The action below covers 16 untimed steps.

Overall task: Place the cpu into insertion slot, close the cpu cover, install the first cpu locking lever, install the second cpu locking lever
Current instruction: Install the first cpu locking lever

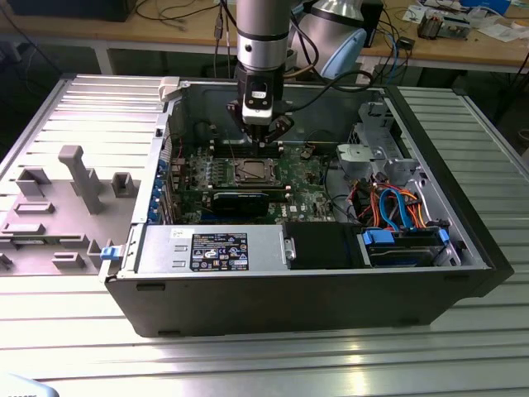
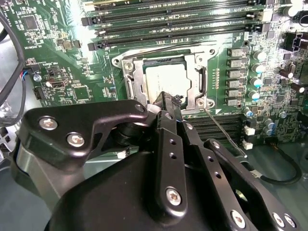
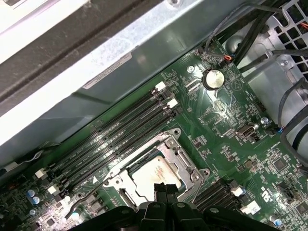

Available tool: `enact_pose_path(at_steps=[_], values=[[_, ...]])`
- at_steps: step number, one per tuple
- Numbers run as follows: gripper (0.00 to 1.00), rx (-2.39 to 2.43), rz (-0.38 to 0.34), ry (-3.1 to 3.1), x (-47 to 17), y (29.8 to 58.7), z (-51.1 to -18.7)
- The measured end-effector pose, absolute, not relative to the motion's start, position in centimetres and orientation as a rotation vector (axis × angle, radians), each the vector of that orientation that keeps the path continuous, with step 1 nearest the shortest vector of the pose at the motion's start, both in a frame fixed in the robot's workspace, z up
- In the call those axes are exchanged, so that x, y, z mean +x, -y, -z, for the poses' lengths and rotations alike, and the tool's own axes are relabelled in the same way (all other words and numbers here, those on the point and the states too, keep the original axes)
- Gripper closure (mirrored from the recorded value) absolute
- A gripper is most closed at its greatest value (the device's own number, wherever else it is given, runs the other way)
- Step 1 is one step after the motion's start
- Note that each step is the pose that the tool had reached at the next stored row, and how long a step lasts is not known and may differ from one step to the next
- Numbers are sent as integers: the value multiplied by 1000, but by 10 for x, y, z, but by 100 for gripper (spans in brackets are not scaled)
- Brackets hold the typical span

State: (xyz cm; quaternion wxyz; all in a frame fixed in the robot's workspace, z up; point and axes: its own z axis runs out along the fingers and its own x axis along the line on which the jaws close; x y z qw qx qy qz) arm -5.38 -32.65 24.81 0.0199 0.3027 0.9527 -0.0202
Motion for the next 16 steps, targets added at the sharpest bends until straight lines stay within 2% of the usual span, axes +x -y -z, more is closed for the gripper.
enact_pose_path(at_steps=[16], values=[[89,893,62,-2969,-54,327,-248]])
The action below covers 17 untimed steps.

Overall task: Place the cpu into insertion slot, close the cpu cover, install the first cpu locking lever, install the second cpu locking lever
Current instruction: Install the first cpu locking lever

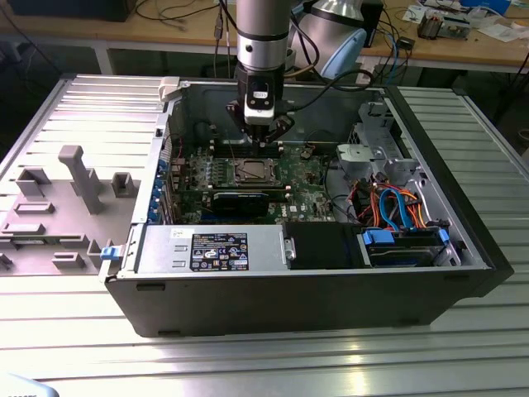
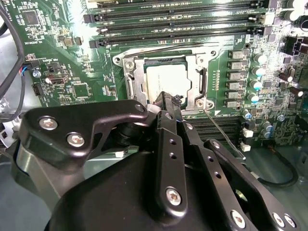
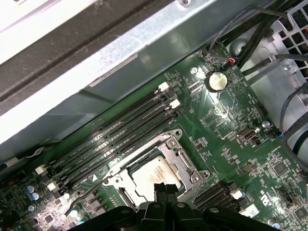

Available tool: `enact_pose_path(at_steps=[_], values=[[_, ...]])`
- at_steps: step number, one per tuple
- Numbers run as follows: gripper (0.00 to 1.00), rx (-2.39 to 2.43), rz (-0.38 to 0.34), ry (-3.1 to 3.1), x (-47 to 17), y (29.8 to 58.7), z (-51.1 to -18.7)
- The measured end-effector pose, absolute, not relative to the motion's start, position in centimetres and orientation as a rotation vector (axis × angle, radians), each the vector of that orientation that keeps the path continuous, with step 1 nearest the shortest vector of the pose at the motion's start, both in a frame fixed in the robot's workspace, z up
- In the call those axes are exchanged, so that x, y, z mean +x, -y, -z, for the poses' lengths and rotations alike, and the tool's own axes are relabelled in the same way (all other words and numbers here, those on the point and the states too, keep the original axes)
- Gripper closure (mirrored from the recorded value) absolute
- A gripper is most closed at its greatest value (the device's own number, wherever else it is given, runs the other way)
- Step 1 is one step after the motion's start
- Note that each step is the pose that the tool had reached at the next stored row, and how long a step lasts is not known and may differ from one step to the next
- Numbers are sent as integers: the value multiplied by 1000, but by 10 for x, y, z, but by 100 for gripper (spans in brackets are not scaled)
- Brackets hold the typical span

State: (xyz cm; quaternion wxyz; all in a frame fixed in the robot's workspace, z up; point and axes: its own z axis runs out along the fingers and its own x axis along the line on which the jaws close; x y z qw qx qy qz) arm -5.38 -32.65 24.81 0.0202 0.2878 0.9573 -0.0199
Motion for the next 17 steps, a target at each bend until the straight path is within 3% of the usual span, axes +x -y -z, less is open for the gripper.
enact_pose_path(at_steps=[17], values=[[89,847,61,-2982,-54,327,-248]])
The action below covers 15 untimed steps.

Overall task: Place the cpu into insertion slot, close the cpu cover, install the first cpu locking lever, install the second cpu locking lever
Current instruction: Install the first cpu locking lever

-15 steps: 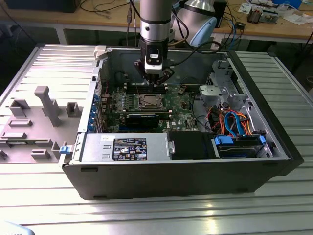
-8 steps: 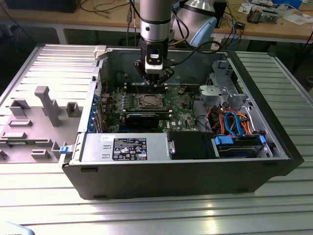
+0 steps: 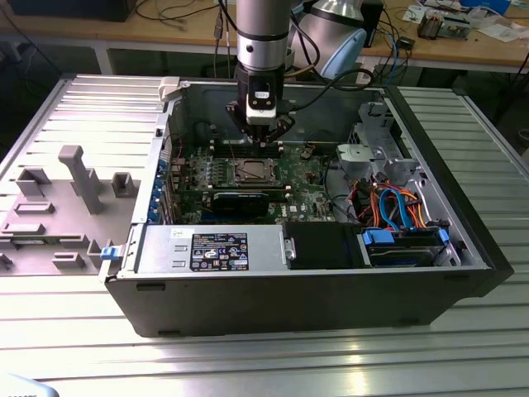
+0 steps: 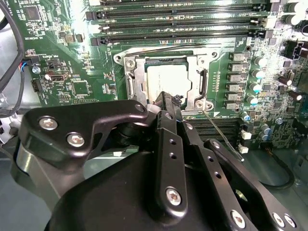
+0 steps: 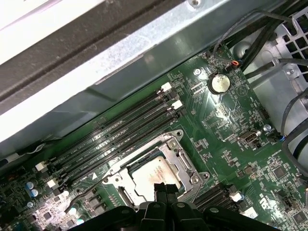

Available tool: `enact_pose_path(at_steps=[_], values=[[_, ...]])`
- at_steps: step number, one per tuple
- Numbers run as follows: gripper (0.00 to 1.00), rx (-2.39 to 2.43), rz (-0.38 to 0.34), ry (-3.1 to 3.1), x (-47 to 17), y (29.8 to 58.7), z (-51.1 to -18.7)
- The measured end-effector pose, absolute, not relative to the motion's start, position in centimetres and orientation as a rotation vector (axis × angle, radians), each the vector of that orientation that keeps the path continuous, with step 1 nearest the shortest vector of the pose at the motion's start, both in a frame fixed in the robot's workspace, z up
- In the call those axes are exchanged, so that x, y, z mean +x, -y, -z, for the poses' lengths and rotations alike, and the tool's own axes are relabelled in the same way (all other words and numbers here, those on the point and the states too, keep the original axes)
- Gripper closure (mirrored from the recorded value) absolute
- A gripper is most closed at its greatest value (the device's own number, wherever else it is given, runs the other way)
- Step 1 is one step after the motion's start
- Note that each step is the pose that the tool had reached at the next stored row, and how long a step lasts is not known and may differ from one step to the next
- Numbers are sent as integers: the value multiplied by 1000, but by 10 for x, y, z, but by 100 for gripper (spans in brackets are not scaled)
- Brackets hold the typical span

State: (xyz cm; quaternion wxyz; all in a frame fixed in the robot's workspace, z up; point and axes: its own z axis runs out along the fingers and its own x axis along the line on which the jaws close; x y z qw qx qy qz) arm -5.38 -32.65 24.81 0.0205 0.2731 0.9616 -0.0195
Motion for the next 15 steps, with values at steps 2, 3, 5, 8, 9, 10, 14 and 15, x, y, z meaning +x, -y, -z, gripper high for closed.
enact_pose_path(at_steps=[2,3,5,8,9,10,14,15], values=[[89,842,61,-2983,-54,327,-248],[89,840,61,-2984,-54,327,-248],[89,835,60,-2985,-54,327,-248],[89,828,60,-2987,-54,327,-248],[89,826,60,-2988,-54,327,-248],[89,822,60,-2989,-54,327,-248],[89,809,60,-2992,-54,327,-248],[89,805,60,-2993,-54,327,-248]])
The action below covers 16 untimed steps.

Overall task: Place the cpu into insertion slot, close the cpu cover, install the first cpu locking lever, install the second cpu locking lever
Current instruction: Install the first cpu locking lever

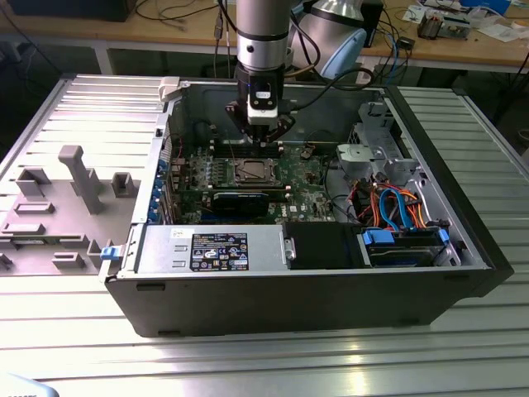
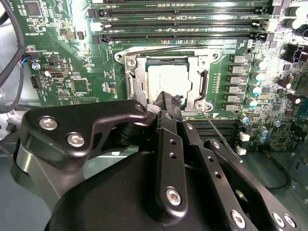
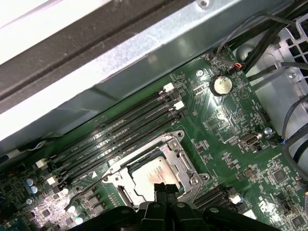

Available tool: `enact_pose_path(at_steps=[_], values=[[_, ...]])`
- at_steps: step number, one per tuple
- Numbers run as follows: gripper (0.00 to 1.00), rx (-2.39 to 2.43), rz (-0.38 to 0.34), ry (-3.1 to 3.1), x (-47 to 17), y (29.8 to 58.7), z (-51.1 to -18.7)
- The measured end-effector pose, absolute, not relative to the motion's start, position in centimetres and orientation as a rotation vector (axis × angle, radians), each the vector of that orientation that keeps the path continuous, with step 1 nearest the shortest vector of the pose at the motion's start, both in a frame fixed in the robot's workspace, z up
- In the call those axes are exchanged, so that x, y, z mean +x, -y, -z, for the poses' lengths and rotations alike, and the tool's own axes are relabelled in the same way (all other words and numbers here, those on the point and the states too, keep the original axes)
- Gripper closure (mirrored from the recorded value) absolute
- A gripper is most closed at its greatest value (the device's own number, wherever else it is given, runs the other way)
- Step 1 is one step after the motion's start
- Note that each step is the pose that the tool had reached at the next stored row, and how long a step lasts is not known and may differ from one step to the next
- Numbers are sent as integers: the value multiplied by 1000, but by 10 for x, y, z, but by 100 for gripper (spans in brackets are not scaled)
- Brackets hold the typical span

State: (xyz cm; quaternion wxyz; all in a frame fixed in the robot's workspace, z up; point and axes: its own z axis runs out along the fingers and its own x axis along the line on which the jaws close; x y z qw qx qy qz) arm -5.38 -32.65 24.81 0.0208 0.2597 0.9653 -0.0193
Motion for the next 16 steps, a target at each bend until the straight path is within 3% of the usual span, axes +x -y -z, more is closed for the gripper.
enact_pose_path(at_steps=[16], values=[[89,762,59,-3004,-54,327,-248]])
